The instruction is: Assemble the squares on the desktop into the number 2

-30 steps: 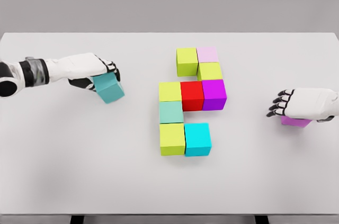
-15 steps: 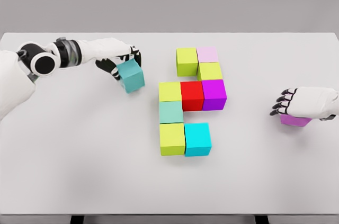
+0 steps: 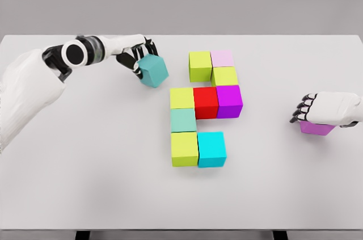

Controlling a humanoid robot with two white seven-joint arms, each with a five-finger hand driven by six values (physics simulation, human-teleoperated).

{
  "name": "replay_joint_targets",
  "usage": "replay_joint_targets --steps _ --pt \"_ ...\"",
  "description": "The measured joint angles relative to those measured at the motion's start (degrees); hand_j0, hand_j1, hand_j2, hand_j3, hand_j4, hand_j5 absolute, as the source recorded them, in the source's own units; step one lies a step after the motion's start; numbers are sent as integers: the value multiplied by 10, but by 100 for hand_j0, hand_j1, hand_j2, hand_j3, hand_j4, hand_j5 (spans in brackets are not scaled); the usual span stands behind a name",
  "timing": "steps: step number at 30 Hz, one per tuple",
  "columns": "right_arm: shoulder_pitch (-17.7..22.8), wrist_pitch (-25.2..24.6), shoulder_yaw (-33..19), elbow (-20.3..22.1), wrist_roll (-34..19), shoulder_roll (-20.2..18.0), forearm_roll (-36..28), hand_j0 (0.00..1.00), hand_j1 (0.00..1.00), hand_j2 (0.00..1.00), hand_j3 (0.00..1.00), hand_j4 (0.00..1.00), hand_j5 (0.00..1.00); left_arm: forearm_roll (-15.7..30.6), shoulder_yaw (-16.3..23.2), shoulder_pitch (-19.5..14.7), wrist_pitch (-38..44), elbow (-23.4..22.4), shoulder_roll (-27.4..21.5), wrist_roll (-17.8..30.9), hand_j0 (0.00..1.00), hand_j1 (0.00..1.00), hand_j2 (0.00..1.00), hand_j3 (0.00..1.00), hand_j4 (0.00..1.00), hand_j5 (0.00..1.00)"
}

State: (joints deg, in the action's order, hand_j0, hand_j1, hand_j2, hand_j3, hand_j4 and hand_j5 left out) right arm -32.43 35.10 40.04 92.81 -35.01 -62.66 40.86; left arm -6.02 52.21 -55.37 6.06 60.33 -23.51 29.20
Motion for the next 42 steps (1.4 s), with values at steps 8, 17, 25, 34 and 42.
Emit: replay_joint_targets --steps 8,17,25,34,42 --pt "0 0 0 -1 0 0 0 74 74 74 74 74 74 -1 2 -6 111 0 28 -103 45 45 45 45 45 45" --pt "0 1 -2 -2 0 0 -18 63 63 63 63 63 63 2 13 -6 181 2 68 -137 45 45 45 45 45 45" --pt "0 1 -5 -5 1 1 -67 61 61 61 61 61 61 7 13 -8 195 3 84 -140 47 47 47 47 47 47" --pt "-6 1 -13 -2 0 -2 -117 61 61 61 61 61 61 8 13 -8 197 -1 98 -162 59 59 59 59 59 59" --pt "-8 1 -39 4 0 -4 -152 61 61 61 61 61 61 16 13 -8 190 -1 98 -164 94 94 94 94 94 94"
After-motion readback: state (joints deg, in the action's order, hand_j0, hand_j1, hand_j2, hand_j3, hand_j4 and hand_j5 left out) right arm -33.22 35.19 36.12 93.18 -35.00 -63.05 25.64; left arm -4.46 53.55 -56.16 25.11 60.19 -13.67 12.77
